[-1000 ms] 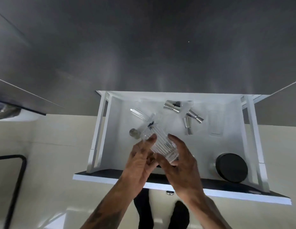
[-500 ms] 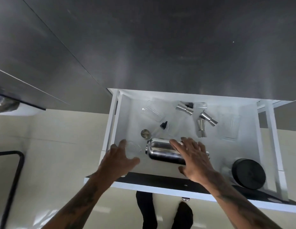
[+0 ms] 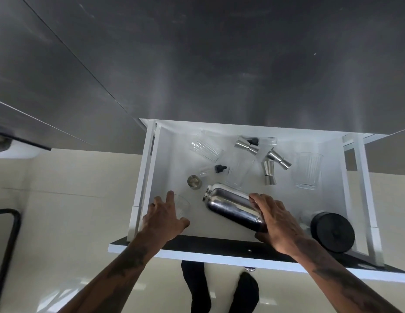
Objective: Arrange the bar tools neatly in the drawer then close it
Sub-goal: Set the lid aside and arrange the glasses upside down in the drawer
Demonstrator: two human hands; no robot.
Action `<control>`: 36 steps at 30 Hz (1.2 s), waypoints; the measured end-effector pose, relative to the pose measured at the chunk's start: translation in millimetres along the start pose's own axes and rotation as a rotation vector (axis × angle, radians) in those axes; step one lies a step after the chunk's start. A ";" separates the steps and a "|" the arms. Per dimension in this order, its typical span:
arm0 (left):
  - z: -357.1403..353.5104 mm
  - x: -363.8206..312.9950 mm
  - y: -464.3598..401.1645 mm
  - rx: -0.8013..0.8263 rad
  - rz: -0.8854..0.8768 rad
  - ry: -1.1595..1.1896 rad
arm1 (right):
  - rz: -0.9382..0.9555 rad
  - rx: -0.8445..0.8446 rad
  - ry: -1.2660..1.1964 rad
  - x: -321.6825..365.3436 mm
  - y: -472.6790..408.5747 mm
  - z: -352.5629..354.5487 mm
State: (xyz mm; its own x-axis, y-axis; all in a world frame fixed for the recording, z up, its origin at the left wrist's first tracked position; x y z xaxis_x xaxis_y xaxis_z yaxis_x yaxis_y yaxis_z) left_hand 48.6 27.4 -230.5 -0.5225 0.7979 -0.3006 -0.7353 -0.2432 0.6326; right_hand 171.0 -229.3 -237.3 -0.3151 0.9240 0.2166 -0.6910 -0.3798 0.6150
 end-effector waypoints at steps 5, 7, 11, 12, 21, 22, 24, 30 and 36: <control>1.4 7.8 -0.1 0.030 0.027 -0.044 | -0.005 0.000 -0.028 -3.2 1.8 -0.7; -0.4 7.8 -0.8 0.057 0.034 -0.086 | -0.011 0.007 -0.035 -4.7 1.2 -0.6; -4.5 4.2 -2.2 0.105 0.076 -0.139 | -0.042 0.028 -0.017 -9.4 0.6 -0.2; -5.0 3.4 -2.8 0.107 0.084 -0.142 | -0.053 0.030 -0.007 -11.2 0.6 0.4; 9.0 -6.2 -13.0 -0.062 0.067 -0.196 | -0.207 0.197 0.061 -20.1 5.9 7.6; 10.4 -6.9 -13.8 -0.088 0.053 -0.193 | -0.218 0.199 0.017 -16.3 3.8 14.7; 11.4 -7.7 -12.8 -0.115 0.016 -0.172 | -0.226 0.026 -0.108 -1.5 -4.4 35.9; 13.6 -4.8 7.3 -0.230 -0.092 0.029 | -0.603 -0.082 -0.446 43.2 -52.5 39.1; 14.8 10.1 26.8 -0.250 -0.213 0.000 | -0.652 -0.134 -0.607 40.2 -59.1 18.4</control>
State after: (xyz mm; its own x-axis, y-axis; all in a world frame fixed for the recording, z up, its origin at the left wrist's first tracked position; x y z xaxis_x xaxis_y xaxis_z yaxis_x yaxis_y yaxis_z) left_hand 30.0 37.1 -206.1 -0.3455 0.8453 -0.4074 -0.9112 -0.1985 0.3609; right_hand 211.2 -168.9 -251.0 0.5378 0.8074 0.2426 -0.6945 0.2611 0.6704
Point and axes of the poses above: each hand's wrist, its own y-axis away from the middle knuckle, its own z-axis out of the back of the hand, x = y × z, the point moved 5 cm from there along -y, towards the middle knuckle, and after that the axes turned 15 degrees about -z, right-handed, at the moved point
